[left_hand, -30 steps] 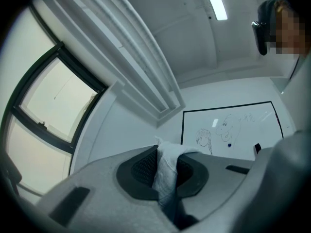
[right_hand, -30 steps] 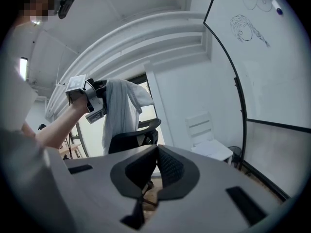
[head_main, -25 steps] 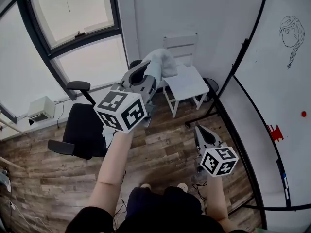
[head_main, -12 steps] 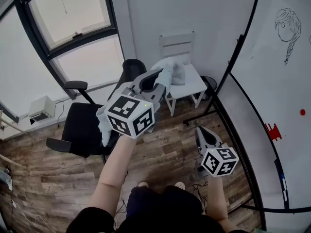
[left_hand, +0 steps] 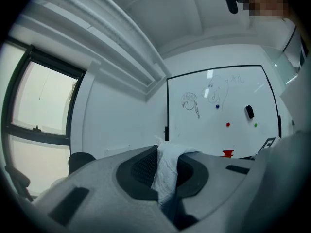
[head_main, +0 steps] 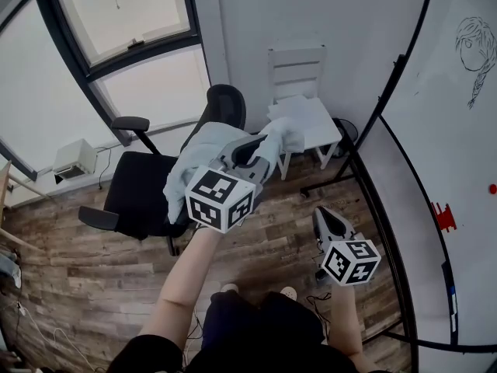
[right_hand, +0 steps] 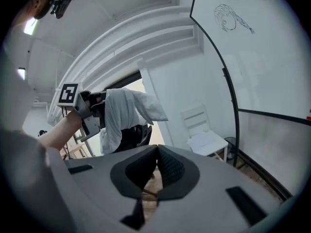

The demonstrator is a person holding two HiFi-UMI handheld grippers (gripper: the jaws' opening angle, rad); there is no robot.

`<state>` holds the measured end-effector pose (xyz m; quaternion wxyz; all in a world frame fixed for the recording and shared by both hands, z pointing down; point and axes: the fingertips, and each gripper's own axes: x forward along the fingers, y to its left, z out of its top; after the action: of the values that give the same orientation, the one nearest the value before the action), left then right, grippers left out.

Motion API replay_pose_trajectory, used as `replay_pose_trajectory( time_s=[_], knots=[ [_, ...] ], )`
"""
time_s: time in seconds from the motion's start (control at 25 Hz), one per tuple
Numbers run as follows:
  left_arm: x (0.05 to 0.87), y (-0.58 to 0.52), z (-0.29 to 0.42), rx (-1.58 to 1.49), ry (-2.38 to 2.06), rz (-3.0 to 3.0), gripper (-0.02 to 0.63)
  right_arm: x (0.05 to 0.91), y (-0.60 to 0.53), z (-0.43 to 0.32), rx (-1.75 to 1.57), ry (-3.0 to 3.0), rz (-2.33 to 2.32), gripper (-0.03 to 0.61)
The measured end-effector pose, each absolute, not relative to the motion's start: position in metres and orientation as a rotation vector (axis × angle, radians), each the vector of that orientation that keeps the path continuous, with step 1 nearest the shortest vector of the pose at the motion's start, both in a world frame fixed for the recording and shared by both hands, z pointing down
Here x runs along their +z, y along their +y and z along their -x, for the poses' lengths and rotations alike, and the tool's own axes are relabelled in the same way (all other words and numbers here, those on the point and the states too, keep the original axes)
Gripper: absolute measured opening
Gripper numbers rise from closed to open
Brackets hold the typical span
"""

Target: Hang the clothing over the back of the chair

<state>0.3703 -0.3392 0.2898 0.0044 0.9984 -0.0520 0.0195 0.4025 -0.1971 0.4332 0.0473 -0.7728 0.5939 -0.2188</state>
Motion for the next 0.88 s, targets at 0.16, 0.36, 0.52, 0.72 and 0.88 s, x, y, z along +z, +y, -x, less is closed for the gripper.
replay_pose_trajectory(
  time_s=[0.16,0.36,0.52,0.72,0.88],
  knots=[
    [0.318,-0.34,-0.36,0.171,-0.207,-3.134,0.015,0.44,-0.199,-0.396,-0.696,1.824,2.34,0.002],
    [0.354,-0.341,-0.346,0.316,-0.29,-3.167,0.015,0.452,-0.197,-0.389,-0.743,1.827,2.32,0.002],
    [0.375,-0.343,-0.337,0.402,-0.362,-3.18,0.015,0.461,-0.196,-0.386,-0.778,1.83,2.305,0.0],
    [0.388,-0.341,-0.329,0.56,-0.413,-3.249,0.015,0.467,-0.197,-0.384,-0.807,1.835,2.285,0.002],
    [0.406,-0.329,-0.326,0.759,-0.319,-3.309,0.044,0.473,-0.197,-0.383,-0.825,1.843,2.271,0.002]
  ],
)
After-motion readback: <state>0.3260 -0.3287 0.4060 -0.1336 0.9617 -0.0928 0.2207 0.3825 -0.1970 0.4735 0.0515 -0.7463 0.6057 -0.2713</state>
